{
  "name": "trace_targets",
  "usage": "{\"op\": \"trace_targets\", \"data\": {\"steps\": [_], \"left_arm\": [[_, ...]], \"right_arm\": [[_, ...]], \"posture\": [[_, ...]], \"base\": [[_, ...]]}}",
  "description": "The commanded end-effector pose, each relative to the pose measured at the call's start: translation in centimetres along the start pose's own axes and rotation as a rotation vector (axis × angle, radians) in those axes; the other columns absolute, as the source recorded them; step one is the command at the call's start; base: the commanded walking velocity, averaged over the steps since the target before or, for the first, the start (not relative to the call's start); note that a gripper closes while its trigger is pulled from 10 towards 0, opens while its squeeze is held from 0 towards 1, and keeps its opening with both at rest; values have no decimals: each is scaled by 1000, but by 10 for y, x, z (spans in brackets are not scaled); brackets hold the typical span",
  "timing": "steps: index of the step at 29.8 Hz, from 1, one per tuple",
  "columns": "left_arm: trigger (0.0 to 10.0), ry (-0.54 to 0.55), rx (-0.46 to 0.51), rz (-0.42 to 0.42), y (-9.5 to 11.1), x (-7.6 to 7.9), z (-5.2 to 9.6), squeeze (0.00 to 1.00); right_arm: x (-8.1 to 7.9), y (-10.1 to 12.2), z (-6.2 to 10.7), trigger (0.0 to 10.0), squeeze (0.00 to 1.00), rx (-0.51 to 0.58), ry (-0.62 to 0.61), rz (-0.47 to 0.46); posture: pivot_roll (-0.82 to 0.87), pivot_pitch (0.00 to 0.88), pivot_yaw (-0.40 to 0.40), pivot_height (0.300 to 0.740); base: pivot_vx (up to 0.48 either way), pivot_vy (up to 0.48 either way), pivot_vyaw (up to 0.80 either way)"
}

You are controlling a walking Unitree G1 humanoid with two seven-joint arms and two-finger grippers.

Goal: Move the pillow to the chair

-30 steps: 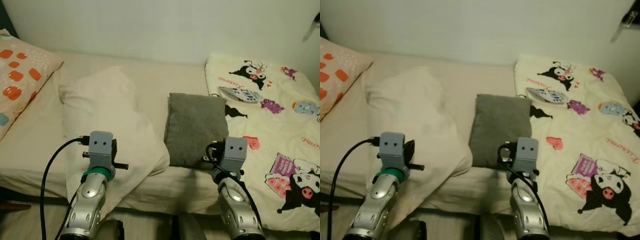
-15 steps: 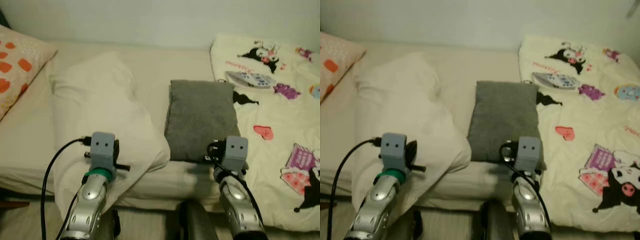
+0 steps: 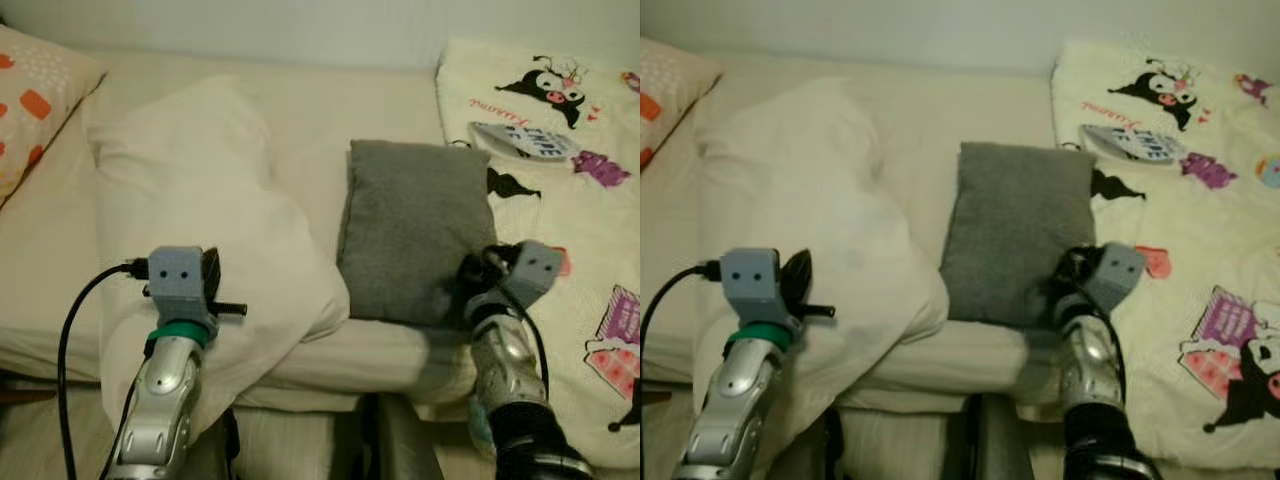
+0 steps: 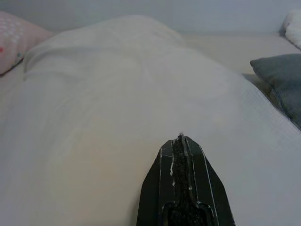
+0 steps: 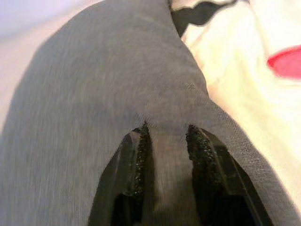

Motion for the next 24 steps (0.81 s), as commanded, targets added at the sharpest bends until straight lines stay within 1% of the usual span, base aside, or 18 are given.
{"op": "trace_targets", "data": {"steps": [1,2,4,5,6,7,9,12,14,15,16,18,19,20,21,22,23,24], "left_arm": [[10000,-6,-26,-6,-4,-2,6,0],[10000,-6,-26,-6,-4,-2,6,0],[10000,-40,-15,-14,-1,2,12,0],[10000,-40,-15,-14,-1,2,12,0],[10000,-50,-11,-17,0,3,15,0],[10000,-49,-12,-17,0,3,15,0],[10000,-49,-12,-17,0,3,15,0],[10000,-58,-15,-13,0,5,15,0],[10000,-68,-17,-10,0,7,14,0],[10000,-74,-19,-10,0,8,14,0],[10000,-74,-19,-10,0,8,14,0],[10000,-73,-18,-13,0,8,12,0],[10000,-70,-17,-16,0,8,12,0],[10000,-70,-17,-16,0,8,12,0],[10000,-66,-15,-13,1,8,11,0],[10000,-66,-15,-13,1,8,11,0],[10000,-64,-12,-11,1,8,10,0],[10000,-64,-12,-11,1,8,10,0]], "right_arm": [[16,-13,4,10000,1000,-48,-57,-81],[16,-13,4,10000,1000,-48,-57,-81],[34,-9,4,10000,1000,-24,-130,-181],[34,-9,4,10000,1000,-24,-130,-181],[46,-9,6,10000,1000,-13,-179,-228],[50,-10,6,10000,1000,-11,-193,-239],[50,-10,6,10000,1000,-11,-193,-239],[57,-17,9,10000,1000,-36,-211,-235],[59,-21,11,10000,1000,-50,-211,-258],[60,-27,13,10000,1000,-71,-203,-291],[60,-27,13,10000,1000,-71,-203,-291],[45,-44,16,10000,1000,-157,-107,-372],[38,-50,17,10000,1000,-186,-66,-399],[38,-50,17,10000,1000,-186,-66,-399],[28,-56,19,10000,1000,-229,-19,-441],[28,-56,19,10000,1000,-229,-19,-441],[16,-62,21,10000,1000,-268,50,-451],[16,-62,21,10000,1000,-268,50,-451]], "posture": [[67,215,47,596],[67,215,47,596],[73,211,50,596],[73,211,50,596],[71,215,53,596],[70,216,54,596],[70,216,54,596],[72,219,60,596],[73,213,62,596],[73,209,65,596],[73,209,65,596],[71,207,67,596],[71,207,67,596],[71,207,67,596],[71,206,66,596],[71,206,66,596],[72,200,64,596],[72,200,64,596]], "base": [[0,0,0],[0,0,0],[0,0,0],[0,0,0],[0,0,0],[0,0,0],[0,0,0],[0,0,0],[0,0,0],[0,0,0],[0,0,0],[0,0,0],[0,0,0],[0,0,0],[0,0,0],[0,0,0],[0,0,0],[0,0,0]]}}
Point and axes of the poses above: a point about 5 cm out from each wrist's last joint towards the gripper, its own z axis pointing back from the gripper into the wrist, its own y axis along the axis of the wrist's last joint, x = y × z, the point moved 2 cm from there along -z, pointing out of the wrist towards the gripper, and after that the axes turned 12 degrees about z, right-handed, at the moved point
